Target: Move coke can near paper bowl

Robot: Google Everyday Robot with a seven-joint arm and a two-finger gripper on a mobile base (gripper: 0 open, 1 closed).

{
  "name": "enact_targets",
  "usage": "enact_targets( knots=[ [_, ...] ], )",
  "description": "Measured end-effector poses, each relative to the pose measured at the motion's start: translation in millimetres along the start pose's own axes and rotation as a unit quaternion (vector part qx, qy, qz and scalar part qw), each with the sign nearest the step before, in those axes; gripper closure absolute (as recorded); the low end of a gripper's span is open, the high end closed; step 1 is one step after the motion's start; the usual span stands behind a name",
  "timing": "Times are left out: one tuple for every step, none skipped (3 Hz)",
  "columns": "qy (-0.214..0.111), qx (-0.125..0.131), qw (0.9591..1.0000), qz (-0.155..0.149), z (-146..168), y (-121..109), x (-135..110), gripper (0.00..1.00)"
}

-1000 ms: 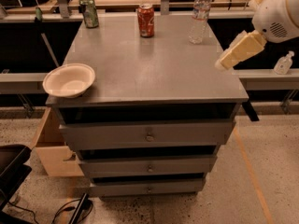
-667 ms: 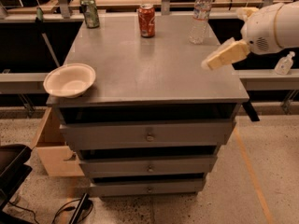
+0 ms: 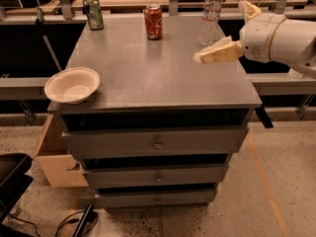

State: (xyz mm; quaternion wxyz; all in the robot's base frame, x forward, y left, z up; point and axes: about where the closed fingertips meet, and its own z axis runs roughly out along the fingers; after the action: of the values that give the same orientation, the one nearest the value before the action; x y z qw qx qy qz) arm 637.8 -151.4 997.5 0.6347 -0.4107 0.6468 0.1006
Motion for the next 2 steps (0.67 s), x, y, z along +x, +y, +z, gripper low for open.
enact_targets(
  knots=[
    [0.000,-0.001,1.0000,-0.003,1.2,1.1,-2.0,0.00],
    [-0.002,0.000,0.9999,0.017,4.0,4.8,-8.8,0.00]
  ],
)
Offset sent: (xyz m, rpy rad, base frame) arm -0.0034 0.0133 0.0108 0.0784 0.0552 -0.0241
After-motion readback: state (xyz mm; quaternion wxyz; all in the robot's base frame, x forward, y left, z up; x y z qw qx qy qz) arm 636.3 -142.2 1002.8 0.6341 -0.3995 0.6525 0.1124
